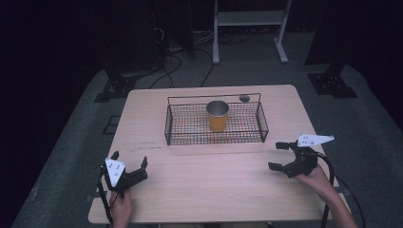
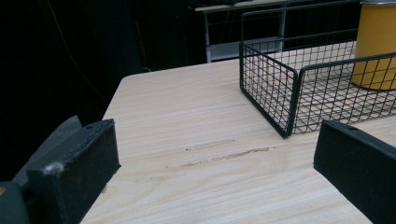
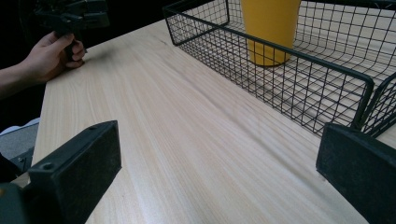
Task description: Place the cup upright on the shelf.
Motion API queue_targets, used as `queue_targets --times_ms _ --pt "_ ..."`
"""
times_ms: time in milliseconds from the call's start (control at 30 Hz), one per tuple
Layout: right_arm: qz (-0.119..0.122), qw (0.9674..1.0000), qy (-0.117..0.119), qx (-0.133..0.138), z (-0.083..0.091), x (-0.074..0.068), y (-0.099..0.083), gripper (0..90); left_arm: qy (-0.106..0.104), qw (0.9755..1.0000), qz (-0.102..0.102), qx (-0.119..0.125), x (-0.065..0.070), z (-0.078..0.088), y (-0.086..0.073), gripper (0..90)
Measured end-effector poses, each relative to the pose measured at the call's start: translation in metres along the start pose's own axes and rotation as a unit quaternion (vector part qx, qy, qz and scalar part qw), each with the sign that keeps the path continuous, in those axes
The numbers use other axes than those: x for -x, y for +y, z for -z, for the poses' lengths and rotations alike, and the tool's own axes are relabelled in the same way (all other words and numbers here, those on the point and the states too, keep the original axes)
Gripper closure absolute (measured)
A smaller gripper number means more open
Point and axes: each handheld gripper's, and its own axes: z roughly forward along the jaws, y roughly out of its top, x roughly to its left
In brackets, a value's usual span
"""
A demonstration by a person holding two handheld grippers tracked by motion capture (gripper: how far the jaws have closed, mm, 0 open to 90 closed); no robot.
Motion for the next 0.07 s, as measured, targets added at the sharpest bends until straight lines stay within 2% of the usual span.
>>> queue_targets --times_ms 67 --pt "0.003 1.0000 0.000 -0.002 -0.0003 -0.0010 -0.0004 0.0 0.000 1.0000 0.001 0.000 -0.0001 -0.0002 0.0000 0.0"
